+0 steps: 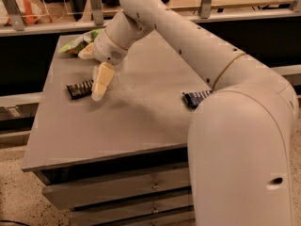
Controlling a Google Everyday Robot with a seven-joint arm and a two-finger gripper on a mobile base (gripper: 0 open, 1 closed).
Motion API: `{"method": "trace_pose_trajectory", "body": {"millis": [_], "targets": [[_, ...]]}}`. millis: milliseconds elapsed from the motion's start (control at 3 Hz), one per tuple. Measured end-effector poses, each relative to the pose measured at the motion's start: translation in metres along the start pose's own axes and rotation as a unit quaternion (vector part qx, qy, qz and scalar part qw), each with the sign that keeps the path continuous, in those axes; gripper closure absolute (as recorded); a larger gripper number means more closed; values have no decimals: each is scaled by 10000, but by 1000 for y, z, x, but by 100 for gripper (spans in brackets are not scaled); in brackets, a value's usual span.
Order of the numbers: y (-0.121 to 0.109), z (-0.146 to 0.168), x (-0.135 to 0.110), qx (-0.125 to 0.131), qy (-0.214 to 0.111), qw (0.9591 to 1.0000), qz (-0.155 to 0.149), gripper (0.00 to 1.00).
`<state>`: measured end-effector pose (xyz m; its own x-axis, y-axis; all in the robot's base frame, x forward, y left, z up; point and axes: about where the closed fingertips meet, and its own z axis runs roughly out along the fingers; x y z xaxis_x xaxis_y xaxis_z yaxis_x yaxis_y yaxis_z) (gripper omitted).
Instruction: Pick rxbar chocolate
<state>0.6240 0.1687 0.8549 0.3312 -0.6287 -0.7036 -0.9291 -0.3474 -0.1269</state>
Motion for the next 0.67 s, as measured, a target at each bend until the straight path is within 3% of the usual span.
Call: {"method": "trace_pose_trajectory", "body": {"millis": [667], "targets": [[2,9,11,47,192,9998,104,0]]}}
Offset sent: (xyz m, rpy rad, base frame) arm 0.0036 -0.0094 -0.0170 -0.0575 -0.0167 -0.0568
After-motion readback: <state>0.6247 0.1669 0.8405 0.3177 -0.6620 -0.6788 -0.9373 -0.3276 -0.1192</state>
